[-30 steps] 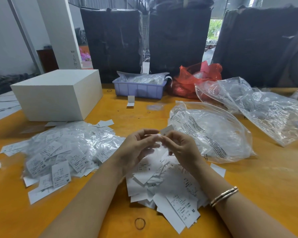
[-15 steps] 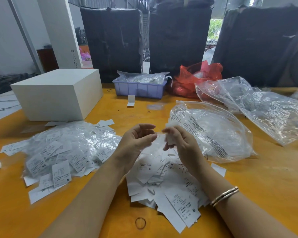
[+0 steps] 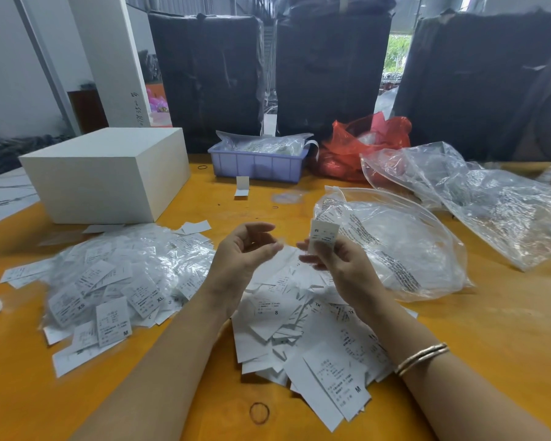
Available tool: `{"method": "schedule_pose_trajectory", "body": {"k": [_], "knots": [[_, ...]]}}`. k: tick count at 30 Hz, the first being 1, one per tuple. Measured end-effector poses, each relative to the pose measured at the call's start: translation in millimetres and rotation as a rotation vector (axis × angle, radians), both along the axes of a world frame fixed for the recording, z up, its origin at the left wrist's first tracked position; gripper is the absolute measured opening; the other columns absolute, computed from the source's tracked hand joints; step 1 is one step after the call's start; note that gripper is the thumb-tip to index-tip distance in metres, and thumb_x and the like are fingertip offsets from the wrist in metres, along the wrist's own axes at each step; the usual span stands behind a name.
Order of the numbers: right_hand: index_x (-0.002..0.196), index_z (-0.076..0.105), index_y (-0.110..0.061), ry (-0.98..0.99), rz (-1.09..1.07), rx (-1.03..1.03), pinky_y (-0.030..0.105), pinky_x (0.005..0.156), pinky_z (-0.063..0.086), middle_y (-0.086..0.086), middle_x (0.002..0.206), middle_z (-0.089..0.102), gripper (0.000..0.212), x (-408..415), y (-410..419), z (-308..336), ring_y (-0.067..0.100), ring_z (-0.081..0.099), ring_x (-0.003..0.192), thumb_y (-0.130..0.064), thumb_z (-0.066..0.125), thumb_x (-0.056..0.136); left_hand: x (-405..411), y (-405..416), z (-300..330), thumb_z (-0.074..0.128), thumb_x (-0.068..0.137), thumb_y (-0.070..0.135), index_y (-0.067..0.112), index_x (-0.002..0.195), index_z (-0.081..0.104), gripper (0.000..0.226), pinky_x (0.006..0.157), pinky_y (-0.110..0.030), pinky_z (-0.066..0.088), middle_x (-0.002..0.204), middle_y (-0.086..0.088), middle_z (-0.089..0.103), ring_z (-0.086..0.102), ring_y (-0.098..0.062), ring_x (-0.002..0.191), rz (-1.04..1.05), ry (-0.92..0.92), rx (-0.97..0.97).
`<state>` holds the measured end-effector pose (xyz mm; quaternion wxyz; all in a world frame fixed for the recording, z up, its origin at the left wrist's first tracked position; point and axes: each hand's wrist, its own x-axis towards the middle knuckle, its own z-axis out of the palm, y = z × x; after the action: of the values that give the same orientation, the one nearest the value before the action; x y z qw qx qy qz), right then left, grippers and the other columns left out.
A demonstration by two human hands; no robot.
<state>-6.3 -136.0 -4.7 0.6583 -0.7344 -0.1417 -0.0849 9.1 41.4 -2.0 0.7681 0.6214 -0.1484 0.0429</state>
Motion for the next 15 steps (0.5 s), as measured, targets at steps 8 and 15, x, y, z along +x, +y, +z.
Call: {"method": "schedule_pose_trajectory", "body": {"k": [8, 15], "knots": [[0.105, 0.050, -0.015, 0.011, 0.037, 0.039, 0.016, 0.052, 0.043, 0.002, 0.079, 0.072, 0.019, -1.0, -2.7, 2.5, 0.011, 0.057, 0.052, -0.003, 0.054, 0.091, 0.0, 1.1, -0.7, 0.070, 0.077, -0.003, 0.021, 0.097, 0.066, 0.032, 0.072, -0.014, 0.049, 0.080, 0.010, 0.066, 0.062, -0.005, 0.079, 0.045, -0.035, 0.043], [0.088, 0.068, -0.013, 0.009, -0.038, 0.126, 0.017, 0.046, 0.038, -0.001, 0.058, 0.060, 0.007, 1.2, -6.1, 2.0, 0.010, 0.045, 0.045, -0.009, 0.062, 0.087, -2.0, 0.8, 1.4, 0.067, 0.078, -0.009, 0.020, 0.099, 0.065, 0.036, 0.073, -0.012, 0.048, 0.083, 0.008, 0.065, 0.059, -0.002, 0.075, 0.019, -0.046, 0.053]]}}
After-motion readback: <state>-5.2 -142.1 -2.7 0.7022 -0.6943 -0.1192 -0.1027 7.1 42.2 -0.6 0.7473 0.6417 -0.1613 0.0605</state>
